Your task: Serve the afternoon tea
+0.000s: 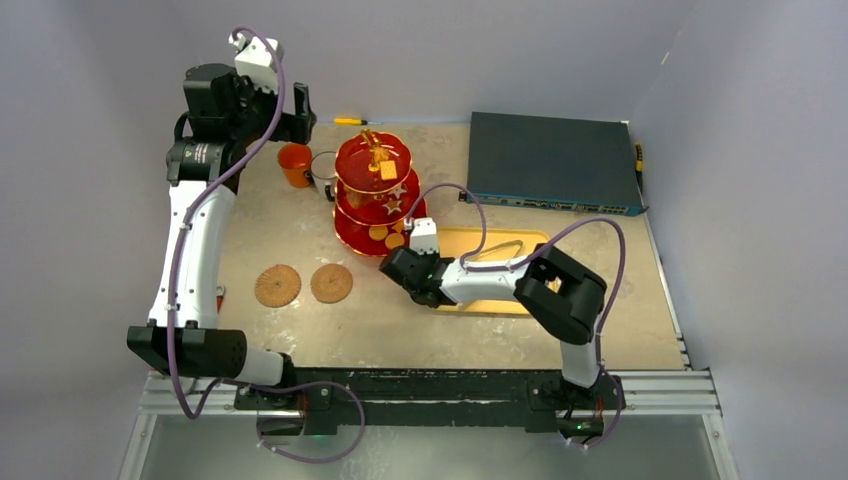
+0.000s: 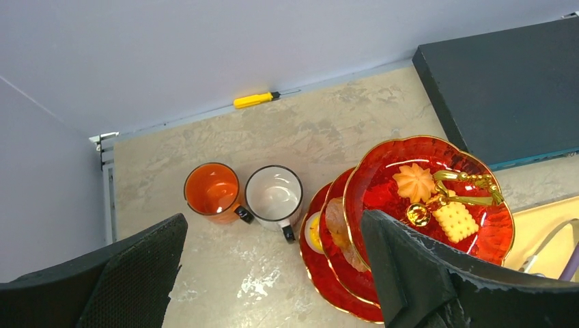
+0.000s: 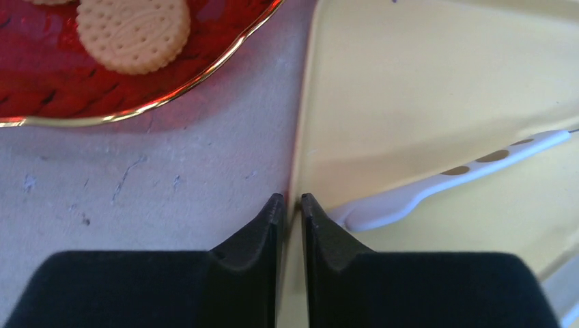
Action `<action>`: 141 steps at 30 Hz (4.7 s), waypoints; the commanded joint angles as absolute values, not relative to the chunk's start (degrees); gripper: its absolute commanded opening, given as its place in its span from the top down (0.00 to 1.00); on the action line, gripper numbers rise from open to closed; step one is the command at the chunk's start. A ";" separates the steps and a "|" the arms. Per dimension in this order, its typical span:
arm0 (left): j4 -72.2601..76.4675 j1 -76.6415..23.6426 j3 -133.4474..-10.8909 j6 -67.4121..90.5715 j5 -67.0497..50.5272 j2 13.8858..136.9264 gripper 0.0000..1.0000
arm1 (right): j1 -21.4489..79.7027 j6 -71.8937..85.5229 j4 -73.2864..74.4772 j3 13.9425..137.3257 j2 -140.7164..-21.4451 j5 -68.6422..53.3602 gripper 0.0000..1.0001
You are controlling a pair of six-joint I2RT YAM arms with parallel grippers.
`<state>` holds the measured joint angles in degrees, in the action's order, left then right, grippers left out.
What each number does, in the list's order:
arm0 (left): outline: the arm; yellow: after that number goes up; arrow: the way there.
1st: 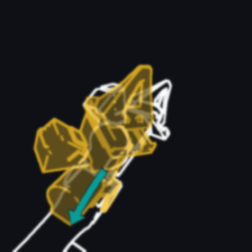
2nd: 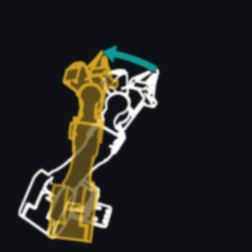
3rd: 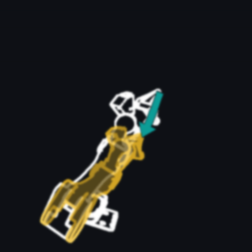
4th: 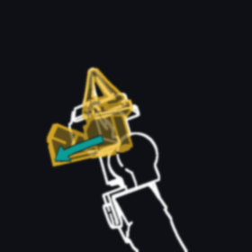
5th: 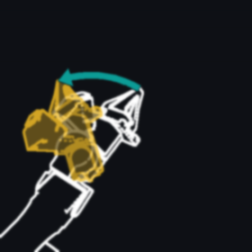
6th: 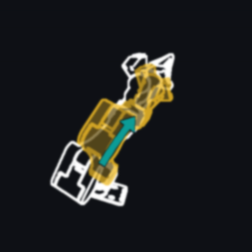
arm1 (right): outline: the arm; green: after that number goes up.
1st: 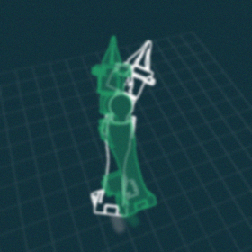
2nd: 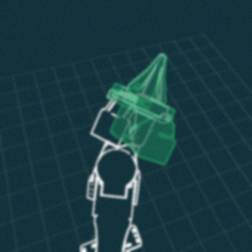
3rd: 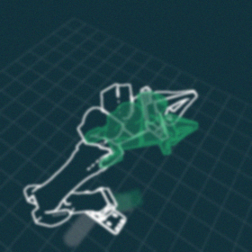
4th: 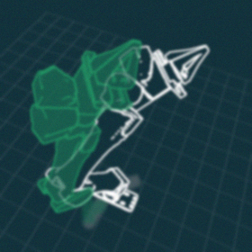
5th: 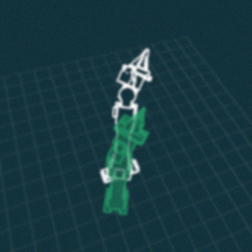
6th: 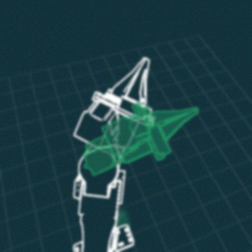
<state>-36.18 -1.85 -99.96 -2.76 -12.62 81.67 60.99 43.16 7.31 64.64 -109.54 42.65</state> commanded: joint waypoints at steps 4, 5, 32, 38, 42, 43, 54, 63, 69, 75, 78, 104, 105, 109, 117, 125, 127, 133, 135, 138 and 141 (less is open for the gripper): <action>-38.52 1.19 -101.91 -5.20 -15.29 82.62 0.01 | 57.52 45.62 8.30 62.08 -107.58 46.71 0.94; -38.65 1.58 -101.23 -5.54 -15.68 82.77 0.01 | 56.96 46.02 8.19 60.85 -106.80 46.80 0.95; -33.61 -6.86 -95.08 -10.02 -44.73 88.49 0.06 | 50.94 40.90 2.15 45.02 -73.31 47.82 0.44; -29.82 -7.83 -94.23 -8.94 -44.81 92.13 0.21 | 50.88 35.03 -1.77 44.92 -64.58 47.61 0.41; -26.38 -8.59 -93.03 -7.45 -44.81 92.87 0.28 | 50.90 34.18 -1.47 46.36 -63.23 48.08 0.41; -25.76 -8.88 -92.87 -7.25 -44.75 93.09 0.29 | 50.89 34.13 -1.56 46.52 -63.05 48.08 0.41; -20.53 -9.67 -92.15 -5.15 -45.15 96.08 0.61 | 50.89 34.76 -3.98 44.21 -61.13 48.18 0.43; -15.12 -10.13 -90.27 -1.95 -45.38 97.45 0.72 | 50.89 34.76 -4.82 42.62 -59.99 48.21 0.45; -8.41 -10.75 -87.56 2.50 -47.38 97.88 0.85 | 50.89 35.34 -5.81 41.63 -59.99 48.21 0.47; -1.12 -11.77 -87.58 3.43 -46.19 97.68 1.00 | 50.81 34.98 -6.39 41.05 -59.72 48.38 0.48; 2.14 -12.22 -88.72 2.38 -45.90 98.27 1.00 | 50.95 35.01 -6.78 40.72 -59.71 48.34 0.49; 0.81 -18.24 -103.26 -11.39 -38.73 109.65 0.99 | 50.90 35.21 -7.57 38.83 -59.85 48.25 0.49; 0.24 -18.28 -103.00 -11.54 -38.36 109.35 0.86 | 50.91 34.57 -8.08 38.77 -60.04 47.88 0.49; -6.06 -18.15 -101.96 -14.27 -36.53 106.38 0.32 | 51.28 33.58 -10.33 38.57 -61.25 45.20 0.48; -17.96 -16.50 -102.33 -15.61 -30.01 99.04 0.02 | 59.08 28.90 -16.46 42.45 -70.30 44.90 0.39; -22.49 -10.26 -99.15 -10.74 -22.61 90.01 0.01 | 64.50 21.86 -28.66 50.78 -87.09 32.87 0.27; -22.48 -7.58 -94.50 -10.70 -21.76 86.18 0.01 | 65.48 19.24 -29.81 56.52 -94.45 30.12 0.27; -31.90 8.43 -89.55 -18.04 -28.04 80.20 0.01 | 67.18 15.10 -29.18 73.38 -112.22 20.50 0.30; -35.90 13.79 -88.54 -22.50 -30.44 80.78 0.01 | 67.42 14.60 -28.48 77.19 -116.44 18.68 0.32; -42.49 19.35 -86.58 -31.33 -31.54 83.24 0.02 | 67.77 14.35 -27.95 80.99 -121.09 16.65 0.34; -50.20 22.75 -84.01 -41.95 -30.70 86.24 0.02 | 68.13 14.16 -27.22 82.82 -124.03 14.83 0.37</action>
<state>-37.12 19.84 -87.44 -26.79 -28.45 82.63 67.77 16.14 -27.16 79.22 -122.48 19.00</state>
